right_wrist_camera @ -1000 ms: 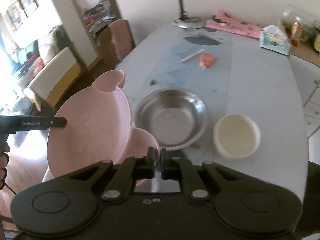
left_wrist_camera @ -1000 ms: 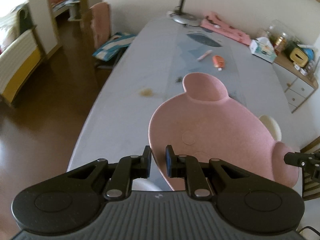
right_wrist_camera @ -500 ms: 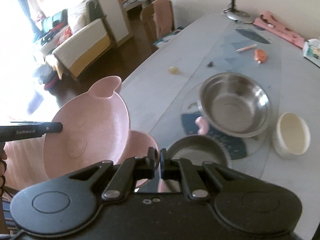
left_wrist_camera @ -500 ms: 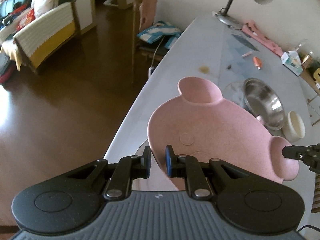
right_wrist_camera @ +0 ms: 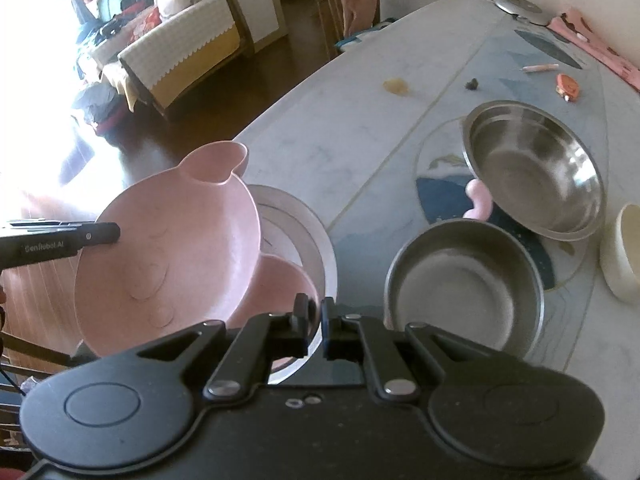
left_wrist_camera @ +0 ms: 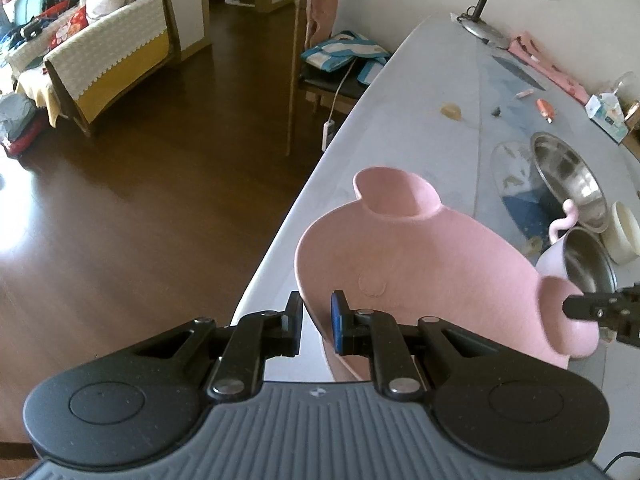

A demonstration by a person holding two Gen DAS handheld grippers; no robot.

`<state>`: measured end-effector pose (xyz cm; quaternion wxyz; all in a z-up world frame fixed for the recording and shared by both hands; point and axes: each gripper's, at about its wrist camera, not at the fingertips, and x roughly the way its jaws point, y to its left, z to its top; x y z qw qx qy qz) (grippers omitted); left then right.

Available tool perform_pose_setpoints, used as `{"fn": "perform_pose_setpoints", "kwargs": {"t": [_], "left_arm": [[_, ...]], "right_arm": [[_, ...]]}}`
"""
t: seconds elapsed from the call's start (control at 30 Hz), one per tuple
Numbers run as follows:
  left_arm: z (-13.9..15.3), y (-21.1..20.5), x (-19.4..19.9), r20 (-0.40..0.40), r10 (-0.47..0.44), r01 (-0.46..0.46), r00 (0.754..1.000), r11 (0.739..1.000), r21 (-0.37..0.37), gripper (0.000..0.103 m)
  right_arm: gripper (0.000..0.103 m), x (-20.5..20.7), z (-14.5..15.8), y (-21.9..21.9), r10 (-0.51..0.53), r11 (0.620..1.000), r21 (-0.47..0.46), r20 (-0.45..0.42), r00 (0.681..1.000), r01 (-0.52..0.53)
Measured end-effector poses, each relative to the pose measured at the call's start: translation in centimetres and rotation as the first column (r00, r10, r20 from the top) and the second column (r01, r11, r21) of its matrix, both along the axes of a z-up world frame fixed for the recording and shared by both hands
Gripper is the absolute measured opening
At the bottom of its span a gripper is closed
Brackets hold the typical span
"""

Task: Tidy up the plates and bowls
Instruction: 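Lift the pink plate with the left tool toward the white plate stack, then lower the pink plate onto the white plates with the left tool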

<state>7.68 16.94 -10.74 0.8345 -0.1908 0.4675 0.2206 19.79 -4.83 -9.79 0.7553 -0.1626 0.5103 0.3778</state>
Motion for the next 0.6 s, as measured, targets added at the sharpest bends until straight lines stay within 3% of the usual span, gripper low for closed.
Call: {"fn": "perform_pose_setpoints", "kwargs": {"t": [0.6], "left_arm": [[-3.2,-1.0,-1.9,-0.03,0.001,-0.004,1.0,0.996,-0.093,0.013]], "right_arm": [[0.009,-0.1,-2.7,1.1,0.029,0.991,-0.132,0.004,1.0,-0.028]]}}
